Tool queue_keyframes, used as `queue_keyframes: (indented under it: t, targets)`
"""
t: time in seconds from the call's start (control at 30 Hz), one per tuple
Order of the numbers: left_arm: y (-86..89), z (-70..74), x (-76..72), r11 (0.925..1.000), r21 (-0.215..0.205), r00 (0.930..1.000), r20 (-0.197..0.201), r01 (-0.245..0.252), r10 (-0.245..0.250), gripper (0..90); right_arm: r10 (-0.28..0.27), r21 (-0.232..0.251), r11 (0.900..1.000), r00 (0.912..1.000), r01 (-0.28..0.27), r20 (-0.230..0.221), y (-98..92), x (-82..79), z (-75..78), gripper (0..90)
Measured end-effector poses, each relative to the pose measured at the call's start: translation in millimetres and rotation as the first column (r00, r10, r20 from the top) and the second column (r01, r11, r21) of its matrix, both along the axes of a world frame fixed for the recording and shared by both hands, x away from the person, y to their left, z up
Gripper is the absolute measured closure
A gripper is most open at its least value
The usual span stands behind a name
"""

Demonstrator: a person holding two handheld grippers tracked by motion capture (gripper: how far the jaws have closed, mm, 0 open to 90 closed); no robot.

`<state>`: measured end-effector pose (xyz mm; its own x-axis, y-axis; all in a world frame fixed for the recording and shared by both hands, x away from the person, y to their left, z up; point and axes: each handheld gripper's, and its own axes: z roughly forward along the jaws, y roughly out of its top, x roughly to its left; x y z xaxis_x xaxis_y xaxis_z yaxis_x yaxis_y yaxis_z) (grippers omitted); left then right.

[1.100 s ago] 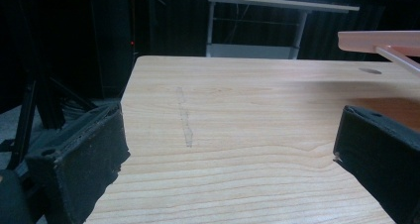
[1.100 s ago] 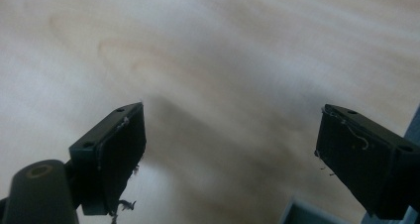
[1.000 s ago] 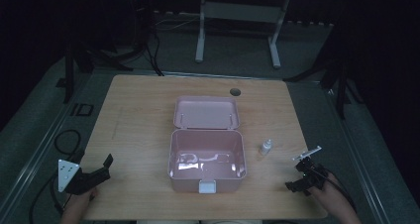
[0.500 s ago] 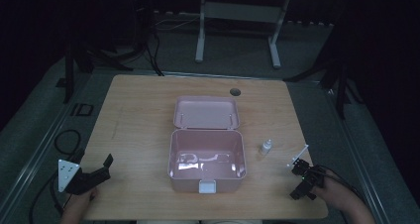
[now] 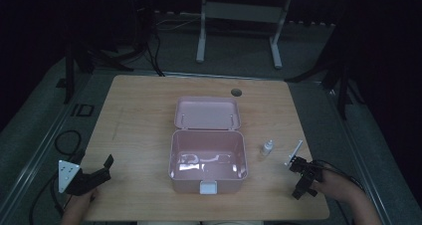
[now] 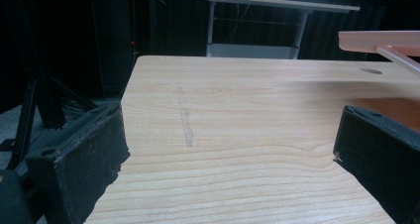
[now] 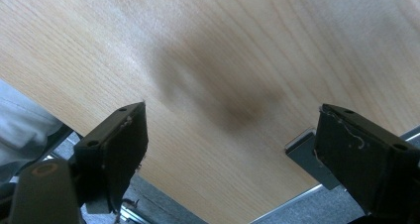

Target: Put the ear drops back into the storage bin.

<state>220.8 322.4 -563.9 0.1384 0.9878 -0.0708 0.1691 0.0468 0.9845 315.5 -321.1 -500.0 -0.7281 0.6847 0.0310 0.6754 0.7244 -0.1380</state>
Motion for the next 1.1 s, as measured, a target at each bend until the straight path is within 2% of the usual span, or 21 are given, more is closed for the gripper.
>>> queue_keyframes:
  t: [0.2,0.33,0.57,0.67,0.73,0.87,1.0,1.1]
  targets:
    - [0.0,0.0,0.0,1.0000,0.000,1.0000,0.000,0.000,0.000,0.4,-0.022,0.020,1.000,0.9997,0.022,-0.007,0.3,10.6,0.7,13.2]
    - [0.2,0.0,0.0,1.0000,-0.001,1.0000,-0.001,0.001,-0.001,0.4,0.001,0.056,0.998,0.9999,0.000,-0.014,3.7,15.1,1.2,12.4]
    - [0.2,0.0,0.0,1.0000,-0.003,1.0000,0.000,0.001,-0.001,0.4,0.015,0.042,0.999,0.9998,-0.014,-0.015,9.8,29.0,4.7,13.0]
    - [0.3,0.0,0.1,1.0000,-0.003,1.0000,-0.001,0.001,-0.001,0.4,-0.007,0.042,0.999,0.9999,0.007,0.013,12.3,37.8,7.7,13.2]
    - [0.3,0.0,0.2,1.0000,-0.004,1.0000,-0.001,0.000,0.000,0.4,-0.003,0.039,0.999,0.9992,0.002,0.041,17.4,46.9,10.9,13.7]
    - [0.2,0.0,0.2,1.0000,-0.006,1.0000,0.000,0.000,0.000,0.4,0.003,0.041,0.999,0.9991,-0.005,0.041,27.1,57.5,12.5,14.3]
    - [0.4,0.0,0.2,1.0000,-0.006,1.0000,0.000,0.002,-0.002,0.4,-0.017,0.032,0.999,0.9980,0.015,0.060,33.5,64.8,14.3,18.9]
    - [0.4,0.0,0.2,1.0000,-0.006,1.0000,0.000,0.003,-0.003,0.4,-0.044,0.050,0.998,0.9961,0.041,0.076,37.3,73.6,17.0,20.8]
